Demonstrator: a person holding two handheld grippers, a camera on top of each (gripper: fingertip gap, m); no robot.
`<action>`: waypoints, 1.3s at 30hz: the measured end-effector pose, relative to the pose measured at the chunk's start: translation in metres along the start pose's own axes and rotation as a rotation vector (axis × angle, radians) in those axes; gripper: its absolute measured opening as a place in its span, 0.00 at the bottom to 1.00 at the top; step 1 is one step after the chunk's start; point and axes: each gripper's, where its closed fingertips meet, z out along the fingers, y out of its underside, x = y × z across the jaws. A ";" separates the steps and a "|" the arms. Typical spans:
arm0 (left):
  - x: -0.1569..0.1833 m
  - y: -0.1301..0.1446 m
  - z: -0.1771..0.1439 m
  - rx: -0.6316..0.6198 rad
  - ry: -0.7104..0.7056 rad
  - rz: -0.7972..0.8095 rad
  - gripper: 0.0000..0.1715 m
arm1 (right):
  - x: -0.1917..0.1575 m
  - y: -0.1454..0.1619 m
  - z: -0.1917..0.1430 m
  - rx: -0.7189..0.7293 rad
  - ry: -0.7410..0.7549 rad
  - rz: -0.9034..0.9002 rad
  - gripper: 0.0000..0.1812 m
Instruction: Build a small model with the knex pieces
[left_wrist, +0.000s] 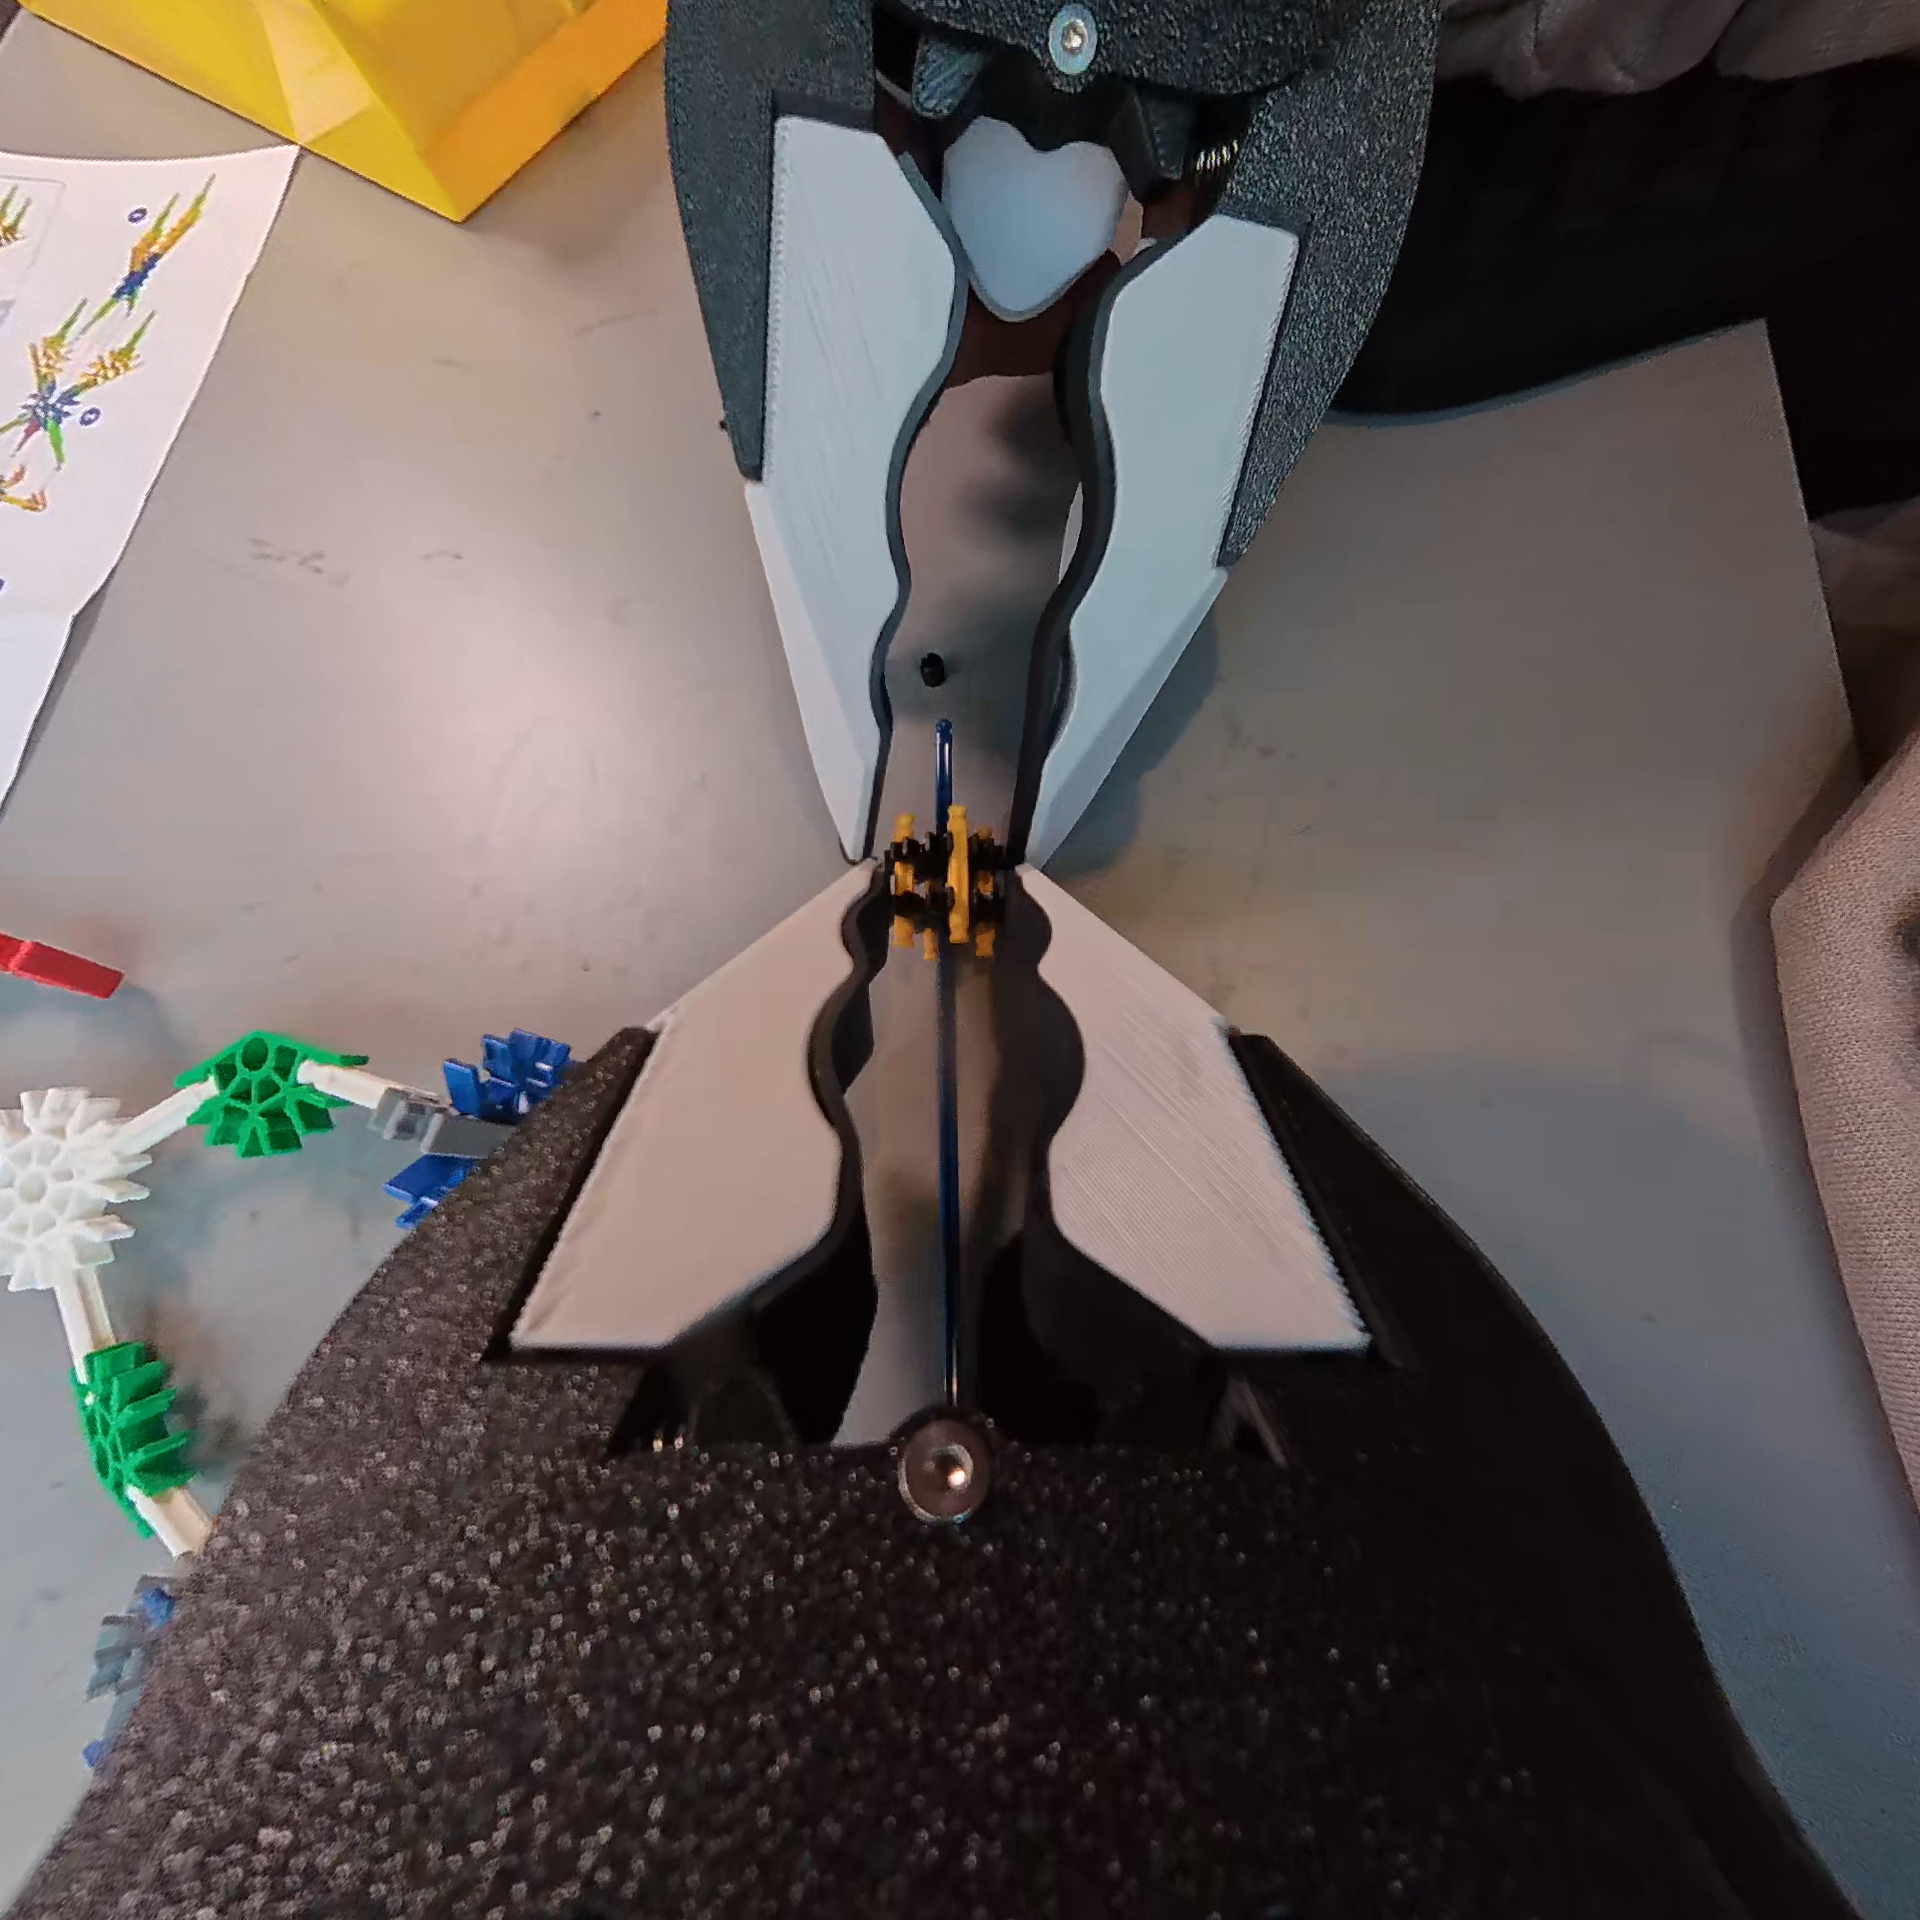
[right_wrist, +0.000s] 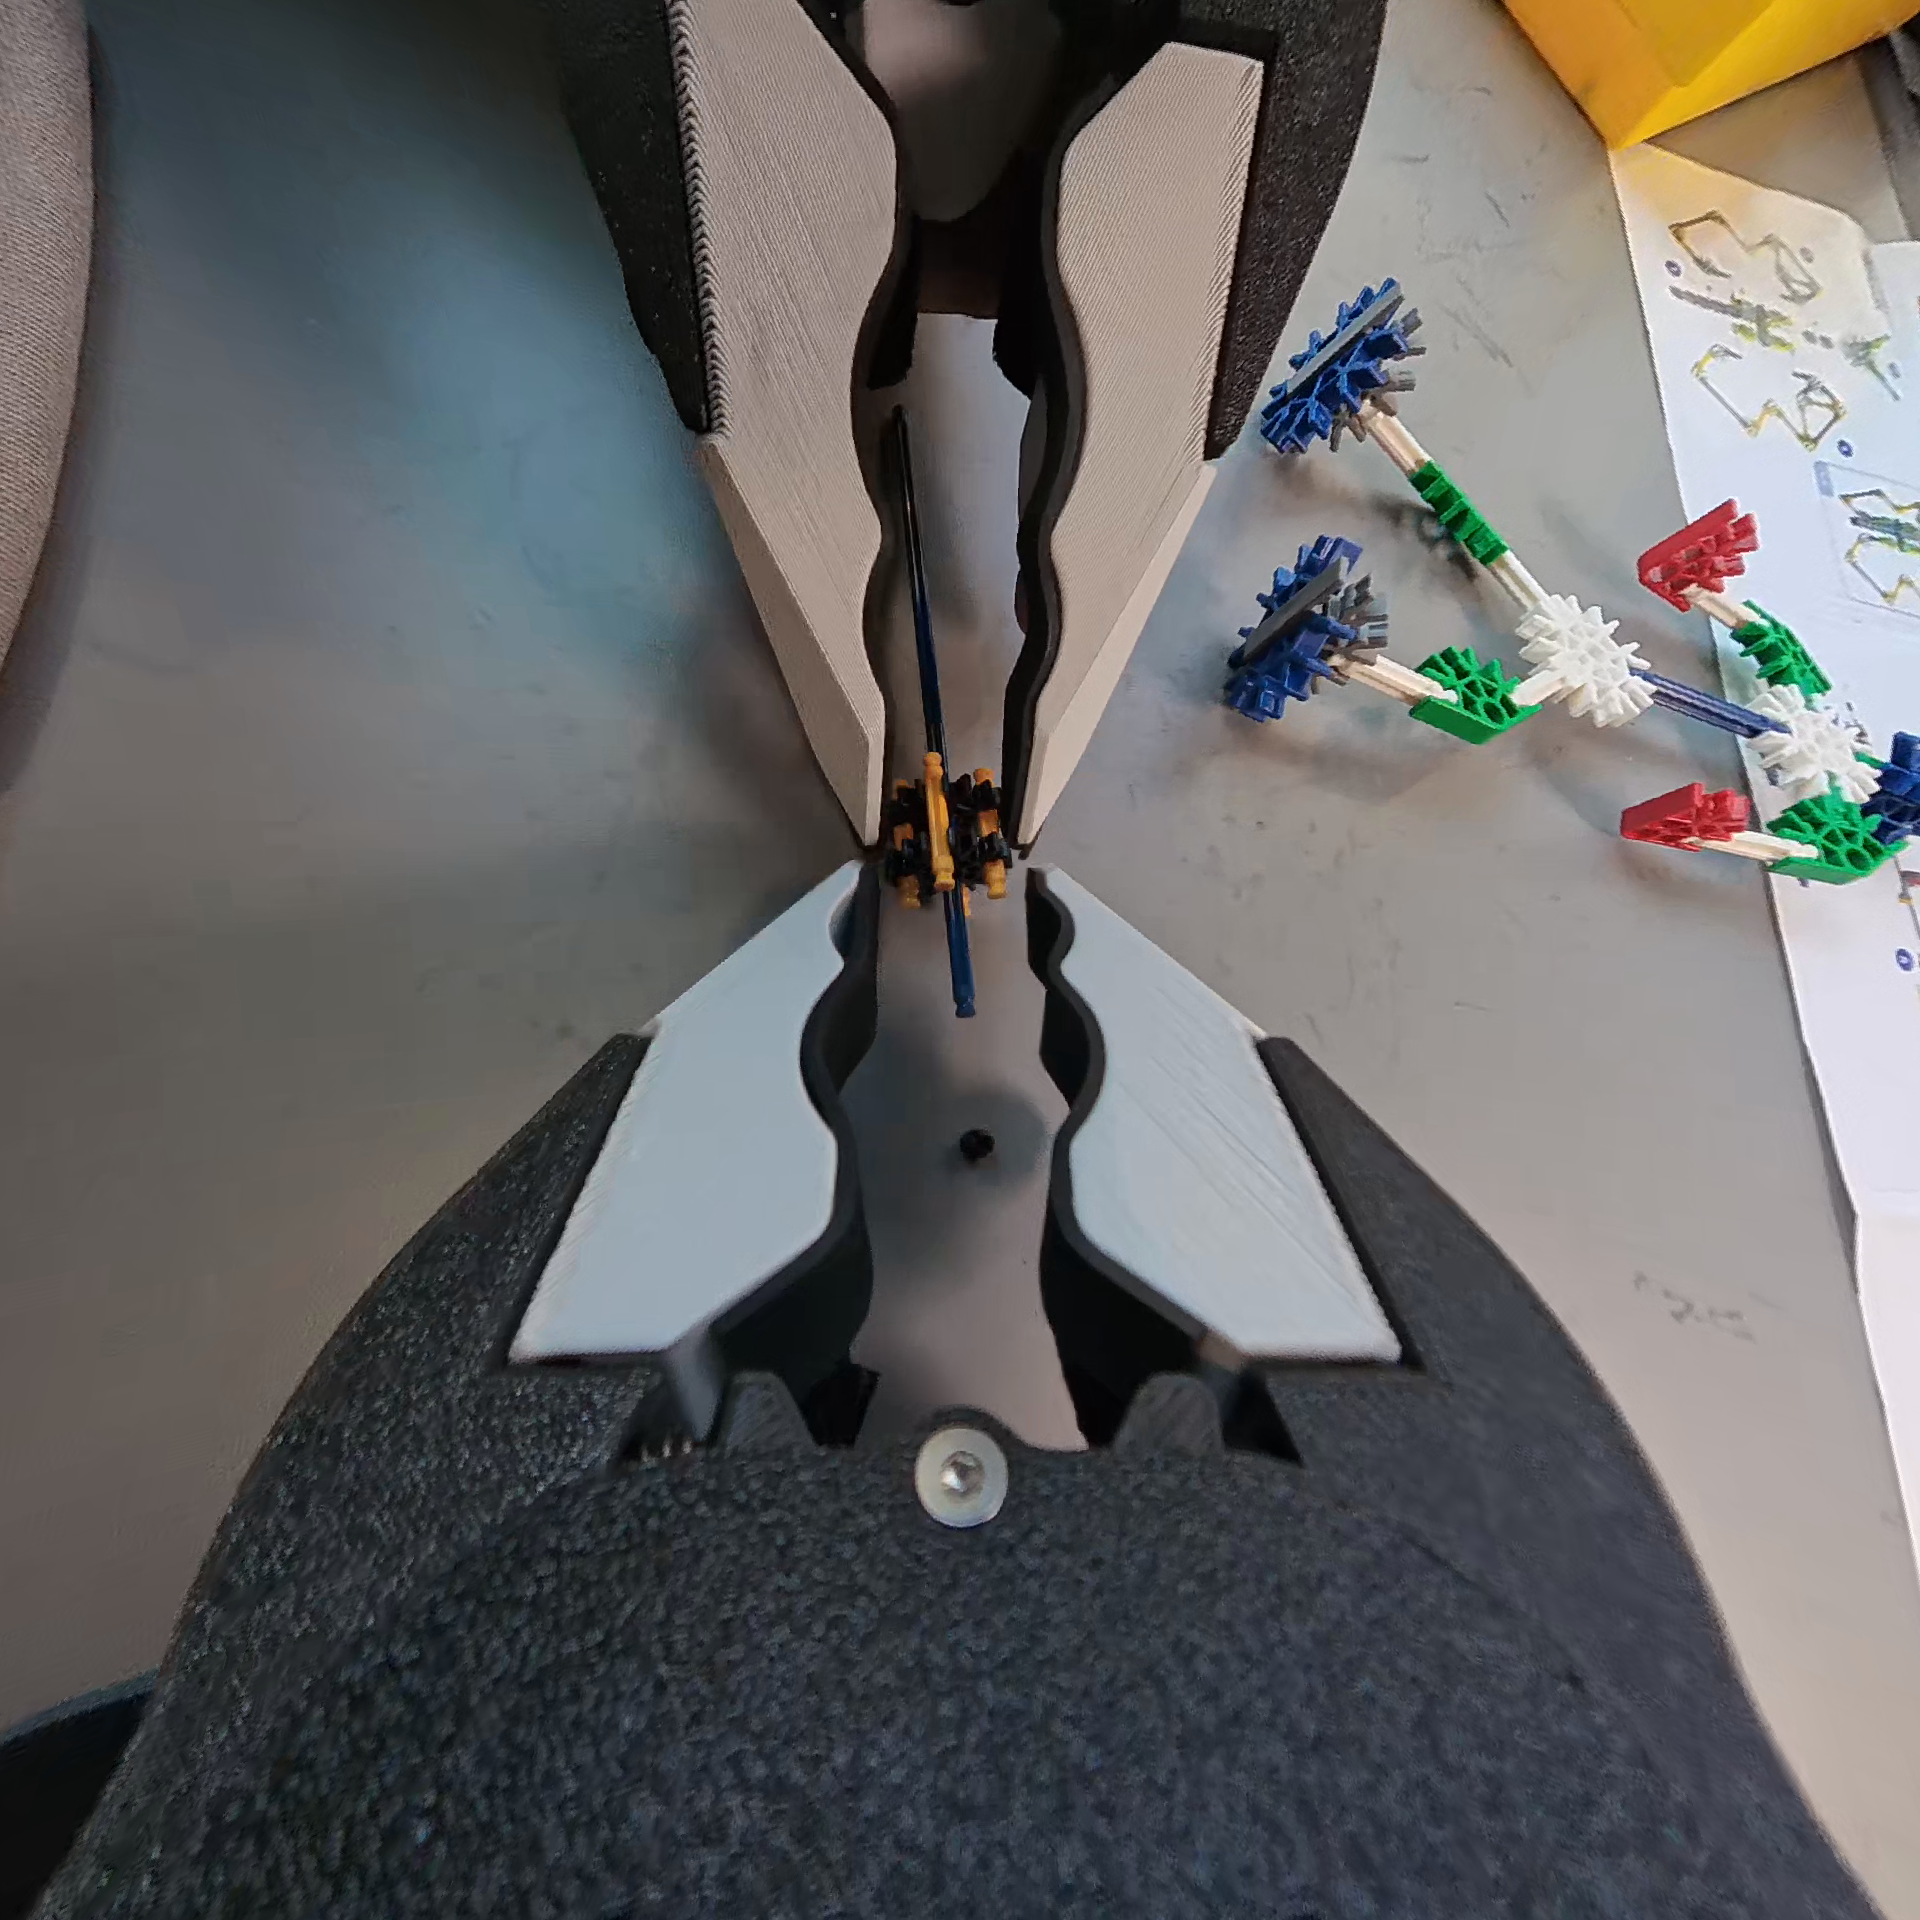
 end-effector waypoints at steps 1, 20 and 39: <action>0.000 0.000 0.000 0.002 0.001 -0.002 0.12 | 0.001 0.000 -0.003 0.004 -0.001 0.006 0.17; -0.003 -0.007 -0.005 0.038 0.020 -0.020 0.13 | 0.008 0.043 -0.038 -0.071 -0.056 0.209 0.07; -0.005 0.022 -0.021 -0.108 0.035 0.049 0.02 | 0.002 0.038 -0.031 -0.093 -0.071 0.203 0.03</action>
